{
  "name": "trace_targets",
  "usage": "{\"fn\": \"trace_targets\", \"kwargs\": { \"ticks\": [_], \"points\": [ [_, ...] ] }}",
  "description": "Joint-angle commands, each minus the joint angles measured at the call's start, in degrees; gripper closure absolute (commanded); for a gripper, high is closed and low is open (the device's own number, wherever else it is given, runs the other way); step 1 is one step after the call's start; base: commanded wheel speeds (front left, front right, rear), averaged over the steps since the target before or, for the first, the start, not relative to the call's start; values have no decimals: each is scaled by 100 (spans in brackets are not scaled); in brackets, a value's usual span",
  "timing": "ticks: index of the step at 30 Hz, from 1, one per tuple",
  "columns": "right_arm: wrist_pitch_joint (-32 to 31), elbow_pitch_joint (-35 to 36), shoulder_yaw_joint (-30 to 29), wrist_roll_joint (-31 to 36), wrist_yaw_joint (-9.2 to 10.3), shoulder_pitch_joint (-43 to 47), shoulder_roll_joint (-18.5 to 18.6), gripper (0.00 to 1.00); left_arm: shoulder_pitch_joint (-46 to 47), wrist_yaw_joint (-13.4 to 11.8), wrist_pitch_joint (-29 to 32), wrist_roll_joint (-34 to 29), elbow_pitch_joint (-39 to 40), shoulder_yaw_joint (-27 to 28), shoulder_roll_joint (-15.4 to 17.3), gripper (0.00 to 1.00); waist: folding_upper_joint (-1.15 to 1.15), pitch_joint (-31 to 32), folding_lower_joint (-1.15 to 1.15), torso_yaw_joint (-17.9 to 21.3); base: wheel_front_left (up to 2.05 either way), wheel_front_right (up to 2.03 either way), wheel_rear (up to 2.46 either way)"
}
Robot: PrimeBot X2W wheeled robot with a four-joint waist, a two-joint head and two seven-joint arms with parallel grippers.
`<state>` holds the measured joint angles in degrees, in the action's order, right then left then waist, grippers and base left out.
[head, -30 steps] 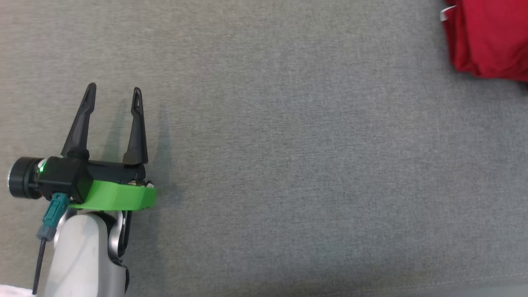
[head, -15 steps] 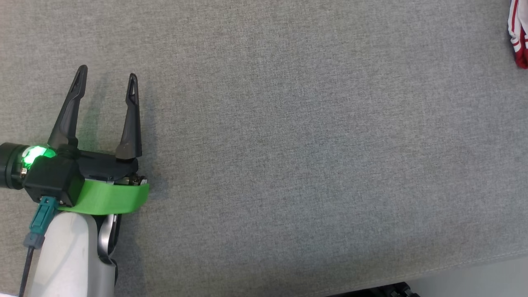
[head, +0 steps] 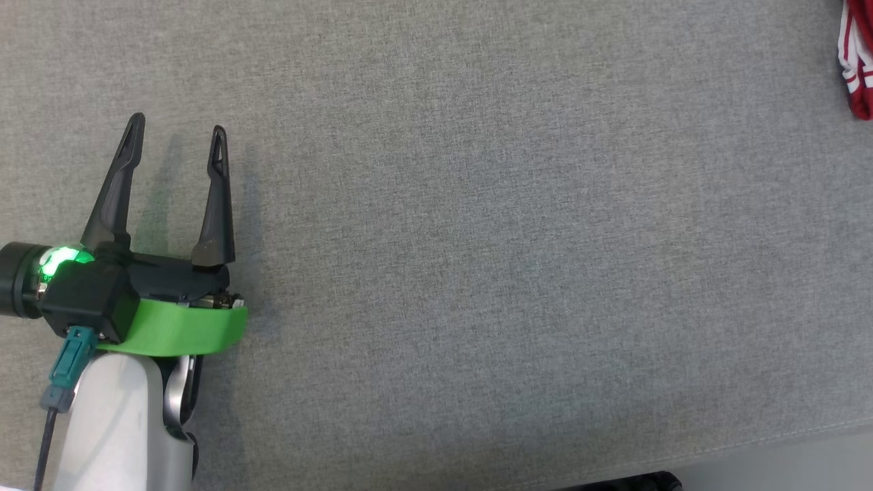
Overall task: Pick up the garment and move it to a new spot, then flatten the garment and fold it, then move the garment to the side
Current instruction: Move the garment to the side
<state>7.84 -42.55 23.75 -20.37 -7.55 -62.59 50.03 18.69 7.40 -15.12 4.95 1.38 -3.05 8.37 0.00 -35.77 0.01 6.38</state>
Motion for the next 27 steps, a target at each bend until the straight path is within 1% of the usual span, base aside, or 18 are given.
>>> {"fn": "trace_targets", "kwargs": {
  "ticks": [1, 3, 7, 11, 15, 19, 24, 27],
  "points": [
    [156, -23, -67, 68, 14, -45, -92, 0, -88, -5, 2, 73, -39, 47, -18, 0, 0, 174, -1, -46, 0, 0, 0],
    [324, -22, -132, 122, 14, 23, -265, 0, -136, -13, 2, 68, -99, 67, -59, 0, 0, 326, -1, -81, 0, 0, 0],
    [592, 49, -470, 188, 14, 213, -634, 0, -260, -25, 2, 128, -216, 182, -127, 0, 0, 637, -1, -151, 0, 0, 0],
    [705, 360, -772, 309, 13, 582, -1146, 0, -388, -31, 2, 176, -369, 287, -196, 0, 0, 972, -1, -253, 0, 0, 0],
    [742, 813, -1054, 449, 13, 1183, -1663, 0, -567, -43, 2, 195, -516, 382, -282, 0, 0, 1331, -1, -359, 0, 0, 0],
    [735, 1449, -1330, 578, 13, 1927, -2161, 0, -783, -47, 2, 197, -638, 464, -344, 0, 0, 1676, -1, -456, 0, 0, 0],
    [733, 2126, -1705, 646, 13, 2874, -2705, 0, -990, -39, 2, 188, -766, 532, -395, 0, 0, 2036, -1, -558, 0, 0, 0],
    [733, 2413, -1858, 687, 13, 3426, -2986, 0, -1093, -32, 3, 187, -822, 560, -419, 0, 0, 2206, -1, -593, 0, 0, 0]
  ]
}}
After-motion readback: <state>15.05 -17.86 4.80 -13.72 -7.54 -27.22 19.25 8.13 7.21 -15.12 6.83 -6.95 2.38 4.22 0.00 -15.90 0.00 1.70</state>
